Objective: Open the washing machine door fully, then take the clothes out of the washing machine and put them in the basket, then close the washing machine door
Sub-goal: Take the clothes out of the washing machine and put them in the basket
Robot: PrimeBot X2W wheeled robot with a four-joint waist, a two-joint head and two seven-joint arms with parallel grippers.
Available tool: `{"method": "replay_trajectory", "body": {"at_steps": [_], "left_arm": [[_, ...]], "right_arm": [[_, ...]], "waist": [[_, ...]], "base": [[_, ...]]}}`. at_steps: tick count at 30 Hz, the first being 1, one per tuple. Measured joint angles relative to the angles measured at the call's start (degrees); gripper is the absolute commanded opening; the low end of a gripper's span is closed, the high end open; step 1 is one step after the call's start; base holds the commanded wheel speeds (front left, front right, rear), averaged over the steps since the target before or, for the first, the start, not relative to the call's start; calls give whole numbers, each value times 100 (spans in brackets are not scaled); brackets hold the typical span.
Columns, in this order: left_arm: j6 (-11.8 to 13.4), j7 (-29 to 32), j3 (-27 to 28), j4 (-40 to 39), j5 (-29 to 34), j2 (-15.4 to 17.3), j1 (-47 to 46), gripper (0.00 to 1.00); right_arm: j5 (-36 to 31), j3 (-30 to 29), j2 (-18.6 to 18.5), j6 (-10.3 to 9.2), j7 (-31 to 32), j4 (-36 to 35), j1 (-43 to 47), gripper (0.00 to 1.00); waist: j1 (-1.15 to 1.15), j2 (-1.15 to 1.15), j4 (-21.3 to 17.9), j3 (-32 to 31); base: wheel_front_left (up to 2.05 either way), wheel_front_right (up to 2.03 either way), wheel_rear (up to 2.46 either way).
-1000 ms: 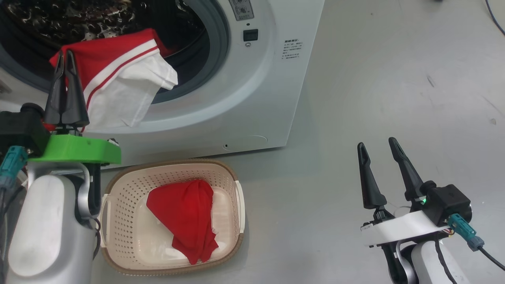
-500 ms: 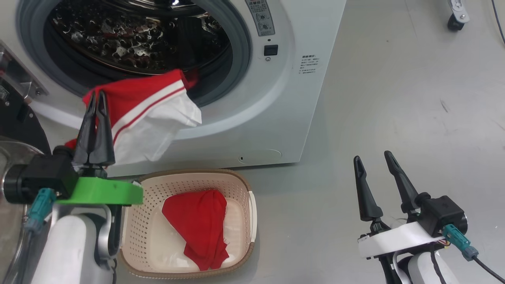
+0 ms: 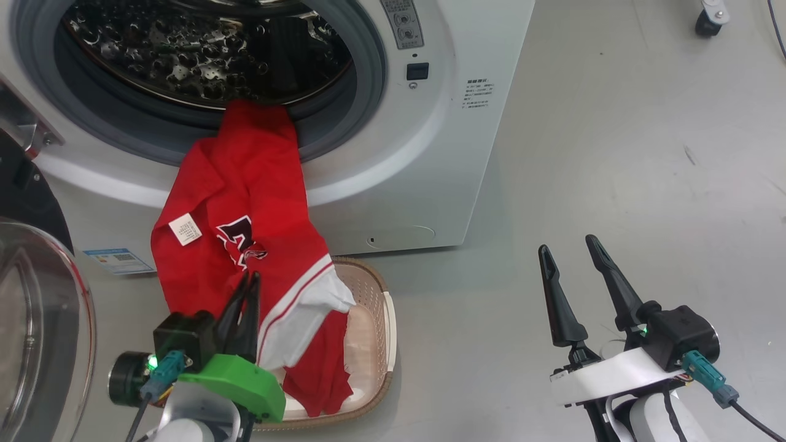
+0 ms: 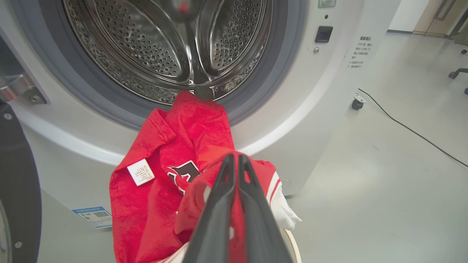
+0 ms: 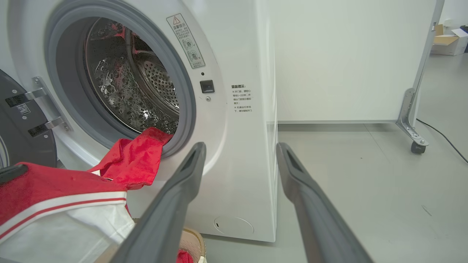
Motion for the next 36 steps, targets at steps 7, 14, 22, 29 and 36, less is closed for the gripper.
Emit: {"method": "replay_trajectory", "body": {"at_steps": [7, 14, 22, 29, 36], "left_arm": [[1, 177, -144, 430, -126, -37, 127, 0], [-25, 177, -168, 822, -177, -55, -4, 0], [-25, 277, -34, 1555, -248, -90, -662, 0], [-23, 376, 216, 2235, -338, -98, -1191, 0], [9, 582, 393, 2861, -425, -83, -1767, 0]], "right_arm": [[0, 4, -2, 0, -1, -88, -2, 100], [1, 1, -2, 0, -1, -186, -45, 100], [54, 15, -2, 1, 0, -316, -313, 100], [169, 25, -4, 5, -1, -411, -552, 100], [270, 24, -4, 7, -1, -509, -766, 100]], "waist": [[0, 0, -92, 178], [0, 0, -190, 444], [0, 0, -352, 860], [0, 0, -565, 1266], [0, 0, -779, 1705]], "base": [[0, 0, 0], [0, 0, 0], [0, 0, 0], [0, 0, 0], [0, 0, 0]]}}
